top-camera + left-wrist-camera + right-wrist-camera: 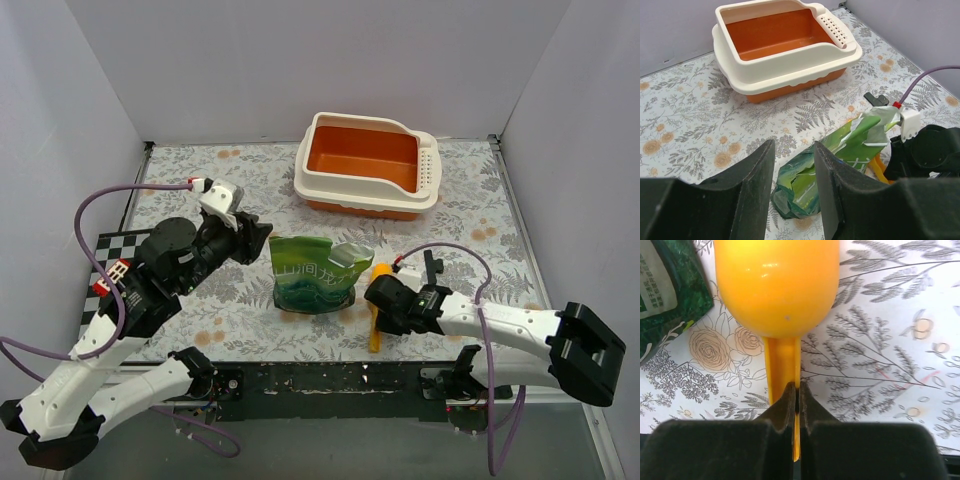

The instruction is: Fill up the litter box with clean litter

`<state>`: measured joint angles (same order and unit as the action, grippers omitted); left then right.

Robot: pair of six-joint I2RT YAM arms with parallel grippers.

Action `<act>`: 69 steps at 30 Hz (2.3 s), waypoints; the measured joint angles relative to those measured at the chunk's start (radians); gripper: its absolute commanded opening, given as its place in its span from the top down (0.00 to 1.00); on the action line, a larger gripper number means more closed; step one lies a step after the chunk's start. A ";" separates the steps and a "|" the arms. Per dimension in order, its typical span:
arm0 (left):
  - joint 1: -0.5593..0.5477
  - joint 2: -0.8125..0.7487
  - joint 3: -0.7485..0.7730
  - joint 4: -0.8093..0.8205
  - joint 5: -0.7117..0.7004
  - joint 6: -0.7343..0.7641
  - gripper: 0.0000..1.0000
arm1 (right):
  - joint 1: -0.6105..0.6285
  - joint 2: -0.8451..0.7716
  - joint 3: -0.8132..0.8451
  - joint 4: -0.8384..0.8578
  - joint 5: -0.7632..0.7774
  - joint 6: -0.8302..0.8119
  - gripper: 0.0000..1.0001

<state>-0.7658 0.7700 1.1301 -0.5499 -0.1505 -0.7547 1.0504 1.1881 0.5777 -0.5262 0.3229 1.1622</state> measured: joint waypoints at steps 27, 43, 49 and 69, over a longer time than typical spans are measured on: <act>0.000 0.170 0.251 0.062 0.254 0.204 0.56 | -0.003 -0.089 0.962 -0.376 0.013 -0.626 0.99; 0.084 0.385 0.463 0.063 0.601 0.306 0.53 | -0.042 -0.084 1.111 -0.542 -0.380 -0.808 0.99; 0.305 0.406 0.399 0.129 0.879 0.293 0.55 | -0.042 -0.151 1.110 -0.616 -0.352 -0.802 0.99; 0.595 0.462 -0.005 0.990 1.606 -0.243 0.58 | -0.524 0.019 1.015 -0.365 -0.917 -0.821 0.99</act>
<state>-0.1711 1.2320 1.1255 0.4400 1.4559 -0.9977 0.5262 1.2068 1.5932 -0.8917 -0.5938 0.3412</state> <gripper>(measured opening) 0.423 0.032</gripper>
